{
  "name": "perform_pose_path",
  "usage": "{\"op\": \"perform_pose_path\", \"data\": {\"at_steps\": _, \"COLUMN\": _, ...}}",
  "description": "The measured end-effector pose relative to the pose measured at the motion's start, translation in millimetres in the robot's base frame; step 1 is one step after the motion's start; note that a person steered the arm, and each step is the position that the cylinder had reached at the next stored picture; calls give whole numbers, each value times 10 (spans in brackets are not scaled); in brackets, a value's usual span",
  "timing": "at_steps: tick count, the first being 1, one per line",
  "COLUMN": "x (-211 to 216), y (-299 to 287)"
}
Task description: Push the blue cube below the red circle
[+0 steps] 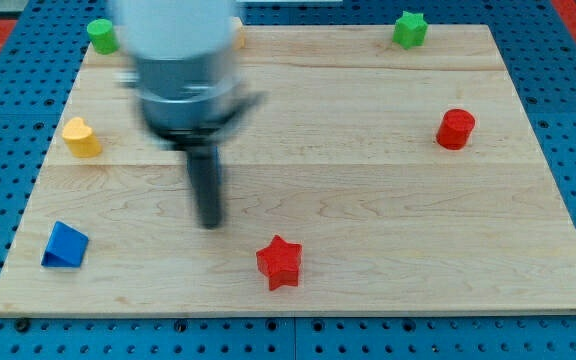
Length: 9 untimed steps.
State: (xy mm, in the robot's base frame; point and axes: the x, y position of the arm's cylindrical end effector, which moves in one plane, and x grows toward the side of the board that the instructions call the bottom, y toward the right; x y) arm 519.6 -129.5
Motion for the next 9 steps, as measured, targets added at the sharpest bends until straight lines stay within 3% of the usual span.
{"op": "perform_pose_path", "data": {"at_steps": 1, "x": -326, "y": -199}}
{"op": "perform_pose_path", "data": {"at_steps": 2, "x": -606, "y": 623}}
{"op": "perform_pose_path", "data": {"at_steps": 3, "x": -580, "y": 1084}}
{"op": "perform_pose_path", "data": {"at_steps": 4, "x": -585, "y": 198}}
{"op": "perform_pose_path", "data": {"at_steps": 5, "x": -883, "y": 188}}
{"op": "perform_pose_path", "data": {"at_steps": 7, "x": -891, "y": 1524}}
{"op": "perform_pose_path", "data": {"at_steps": 8, "x": -1124, "y": 1615}}
{"op": "perform_pose_path", "data": {"at_steps": 9, "x": -937, "y": 1901}}
